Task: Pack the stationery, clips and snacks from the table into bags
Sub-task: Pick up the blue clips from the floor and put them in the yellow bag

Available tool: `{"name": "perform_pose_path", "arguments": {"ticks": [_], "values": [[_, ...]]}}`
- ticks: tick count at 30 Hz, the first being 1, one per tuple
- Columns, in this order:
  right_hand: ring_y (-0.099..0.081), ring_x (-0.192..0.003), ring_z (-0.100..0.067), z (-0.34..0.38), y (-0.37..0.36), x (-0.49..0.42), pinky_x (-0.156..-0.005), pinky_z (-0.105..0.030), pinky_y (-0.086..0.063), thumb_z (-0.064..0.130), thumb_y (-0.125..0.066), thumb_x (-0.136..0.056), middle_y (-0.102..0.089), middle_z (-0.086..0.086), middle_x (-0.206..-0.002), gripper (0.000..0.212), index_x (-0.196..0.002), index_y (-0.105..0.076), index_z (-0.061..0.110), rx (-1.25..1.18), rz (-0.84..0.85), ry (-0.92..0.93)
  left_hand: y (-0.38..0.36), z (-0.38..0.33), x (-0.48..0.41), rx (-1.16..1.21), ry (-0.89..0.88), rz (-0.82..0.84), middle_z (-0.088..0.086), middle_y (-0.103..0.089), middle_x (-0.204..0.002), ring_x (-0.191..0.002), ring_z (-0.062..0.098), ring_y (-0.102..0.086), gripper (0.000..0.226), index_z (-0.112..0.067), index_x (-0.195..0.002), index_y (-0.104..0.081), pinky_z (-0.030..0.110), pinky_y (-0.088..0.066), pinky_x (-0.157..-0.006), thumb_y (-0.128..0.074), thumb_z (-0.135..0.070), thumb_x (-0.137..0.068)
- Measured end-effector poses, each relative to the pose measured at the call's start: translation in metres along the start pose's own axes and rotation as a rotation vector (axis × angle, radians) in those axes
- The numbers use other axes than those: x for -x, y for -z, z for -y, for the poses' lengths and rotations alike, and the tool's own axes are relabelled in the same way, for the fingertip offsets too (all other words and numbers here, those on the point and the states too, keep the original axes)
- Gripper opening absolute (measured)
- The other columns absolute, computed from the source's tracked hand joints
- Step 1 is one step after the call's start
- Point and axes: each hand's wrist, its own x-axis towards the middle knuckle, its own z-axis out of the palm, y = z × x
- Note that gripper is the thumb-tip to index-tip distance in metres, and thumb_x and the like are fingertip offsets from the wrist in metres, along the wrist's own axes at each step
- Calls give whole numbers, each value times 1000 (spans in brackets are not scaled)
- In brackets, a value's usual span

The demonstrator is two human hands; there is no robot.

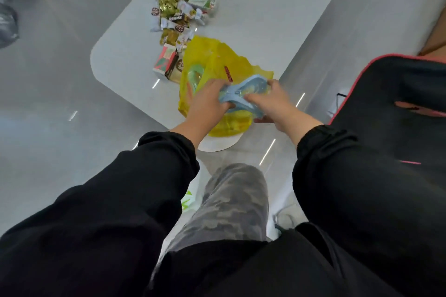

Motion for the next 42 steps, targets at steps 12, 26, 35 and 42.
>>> {"name": "perform_pose_path", "arguments": {"ticks": [12, 26, 35, 42], "values": [[-56, -106, -18, 116, 39, -126, -80, -41, -57, 17, -75, -76, -47, 8, -111, 78, -135, -26, 29, 118, 196, 71, 24, -14, -125, 212, 319, -235, 7, -31, -150, -136, 20, -32, 88, -16, -146, -29, 23, -30, -106, -80, -19, -75], [-52, -112, -22, 173, 42, -211, -85, -43, -55, 16, -71, -78, -41, -2, -127, 82, -141, -20, 28, 362, 451, 108, -23, -27, -138, 317, 1000, -226, 11, -39, -146, -128, 28, -44, 91, -12, -151, -10, 34, -39, -95, -71, -23, -84], [-55, -110, -23, 167, 28, -208, -83, -43, -55, 18, -71, -80, -43, -3, -126, 80, -141, -21, 26, 449, 647, 116, -47, -57, -84, -146, 799, 50, 5, -59, -87, -98, 26, -54, 13, -12, -91, -68, 35, -46, -74, -58, -15, -84], [-59, -87, -19, 137, 7, -173, -71, -30, -53, 13, -72, -79, -55, -5, -99, 87, -146, -19, 24, 799, 904, 412, -64, -71, 5, -408, 718, 194, -2, -62, -101, -115, 21, -44, 22, -22, -91, -68, 36, -35, -98, -54, -11, -78]]}}
